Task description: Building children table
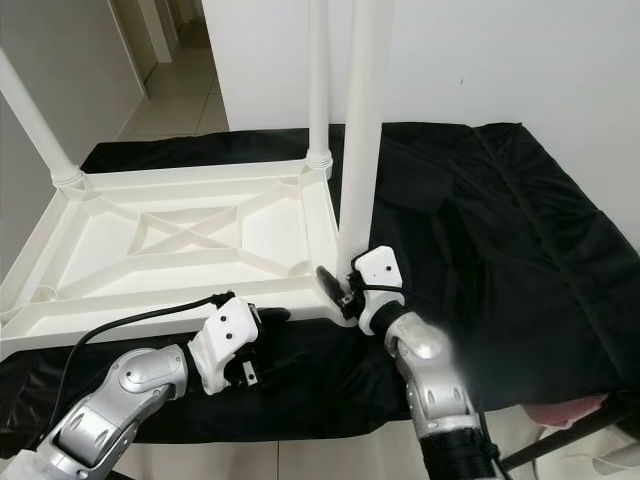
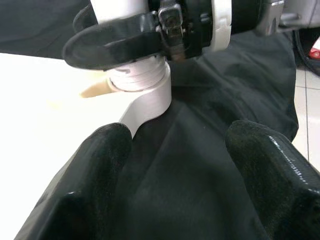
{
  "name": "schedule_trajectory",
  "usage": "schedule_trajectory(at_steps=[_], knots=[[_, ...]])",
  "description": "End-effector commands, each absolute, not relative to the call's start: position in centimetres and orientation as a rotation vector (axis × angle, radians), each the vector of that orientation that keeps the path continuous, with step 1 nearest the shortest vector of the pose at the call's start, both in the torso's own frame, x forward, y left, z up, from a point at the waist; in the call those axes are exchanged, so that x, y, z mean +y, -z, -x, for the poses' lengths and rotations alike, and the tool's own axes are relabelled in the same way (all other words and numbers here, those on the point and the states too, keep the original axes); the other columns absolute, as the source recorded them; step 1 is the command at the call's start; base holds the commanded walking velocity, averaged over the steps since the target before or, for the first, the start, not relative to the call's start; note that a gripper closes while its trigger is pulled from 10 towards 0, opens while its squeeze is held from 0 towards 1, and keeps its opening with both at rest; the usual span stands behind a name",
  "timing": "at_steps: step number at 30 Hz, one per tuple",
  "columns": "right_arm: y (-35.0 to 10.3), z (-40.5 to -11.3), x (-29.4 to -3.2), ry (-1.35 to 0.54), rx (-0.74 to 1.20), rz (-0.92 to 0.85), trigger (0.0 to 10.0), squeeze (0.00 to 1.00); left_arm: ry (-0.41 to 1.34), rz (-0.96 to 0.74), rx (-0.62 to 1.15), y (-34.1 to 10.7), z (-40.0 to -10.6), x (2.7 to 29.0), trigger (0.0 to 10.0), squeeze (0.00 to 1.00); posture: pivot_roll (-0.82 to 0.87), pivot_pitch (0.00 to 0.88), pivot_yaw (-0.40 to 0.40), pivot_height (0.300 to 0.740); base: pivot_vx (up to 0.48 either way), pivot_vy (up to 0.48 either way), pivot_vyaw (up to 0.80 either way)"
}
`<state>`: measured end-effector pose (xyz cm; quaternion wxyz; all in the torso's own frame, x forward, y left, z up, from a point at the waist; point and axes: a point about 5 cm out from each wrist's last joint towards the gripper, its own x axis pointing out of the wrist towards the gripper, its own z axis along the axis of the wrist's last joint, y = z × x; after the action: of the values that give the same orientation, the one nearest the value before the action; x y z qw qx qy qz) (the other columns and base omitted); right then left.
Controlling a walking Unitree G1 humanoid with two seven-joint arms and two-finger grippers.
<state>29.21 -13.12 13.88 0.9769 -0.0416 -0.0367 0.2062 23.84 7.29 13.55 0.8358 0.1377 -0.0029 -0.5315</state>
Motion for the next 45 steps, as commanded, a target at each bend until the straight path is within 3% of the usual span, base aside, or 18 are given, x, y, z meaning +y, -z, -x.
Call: schedule_trajectory(at_steps=[1,6,11,14,21,22,28,29,30,31,45], knots=[[-12.8,-29.1,-13.3,-0.371,-0.007,0.067,10.0,0.00,1.139,-0.298,0.019,-13.3,-23.9,7.5,10.0,0.00,-0.04,0.061,0.064,0.740,0.000,0.000,0.00],[-12.1,-28.3,-12.8,-0.226,0.024,0.054,10.0,0.00,1.135,-0.300,0.019,-13.2,-23.9,7.6,10.0,0.00,-0.04,0.062,0.059,0.740,0.000,0.000,0.00],[-11.9,-28.0,-12.7,-0.200,0.036,0.056,10.0,0.00,1.134,-0.302,0.020,-13.2,-23.9,7.6,10.0,0.00,-0.04,0.062,0.059,0.740,0.000,0.000,0.00],[-11.5,-27.6,-11.5,-0.104,0.064,-0.028,10.0,0.00,1.125,-0.293,0.020,-13.2,-23.9,7.6,10.0,0.00,-0.03,0.071,0.049,0.740,0.000,0.000,0.00],[-11.9,-27.7,-10.9,-0.080,0.062,-0.069,10.0,0.00,1.114,-0.285,0.020,-13.3,-23.9,7.7,10.0,0.00,-0.03,0.072,0.052,0.740,0.000,0.000,0.00],[-12.2,-27.7,-10.7,-0.102,0.046,-0.077,10.0,1.00,1.115,-0.284,0.022,-13.3,-23.9,7.7,10.0,0.00,-0.03,0.074,0.053,0.740,0.000,0.000,0.00],[-12.8,-27.7,-10.9,-0.171,0.024,-0.053,10.0,1.00,1.118,-0.286,0.029,-13.1,-23.7,7.9,10.0,0.00,-0.04,0.065,0.048,0.740,0.000,0.000,0.00],[-13.1,-27.7,-11.3,-0.213,0.012,-0.028,10.0,0.45,1.120,-0.284,0.031,-13.0,-23.6,7.7,10.0,0.00,-0.04,0.062,0.049,0.740,0.000,0.000,0.00],[-13.1,-27.7,-11.3,-0.213,0.012,-0.028,10.0,0.45,1.120,-0.284,0.031,-13.0,-23.6,7.7,10.0,0.00,-0.04,0.062,0.049,0.740,0.000,0.000,0.00],[-13.3,-27.7,-11.4,-0.228,0.003,-0.018,10.0,0.00,1.122,-0.282,0.030,-13.0,-23.5,7.7,10.0,0.00,-0.04,0.060,0.048,0.740,0.000,0.000,0.00],[-14.1,-28.7,-13.6,-0.470,-0.037,0.076,10.0,0.00,1.127,-0.282,0.031,-12.9,-23.5,7.6,10.0,0.00,-0.03,0.015,0.031,0.740,0.000,0.000,0.00]])
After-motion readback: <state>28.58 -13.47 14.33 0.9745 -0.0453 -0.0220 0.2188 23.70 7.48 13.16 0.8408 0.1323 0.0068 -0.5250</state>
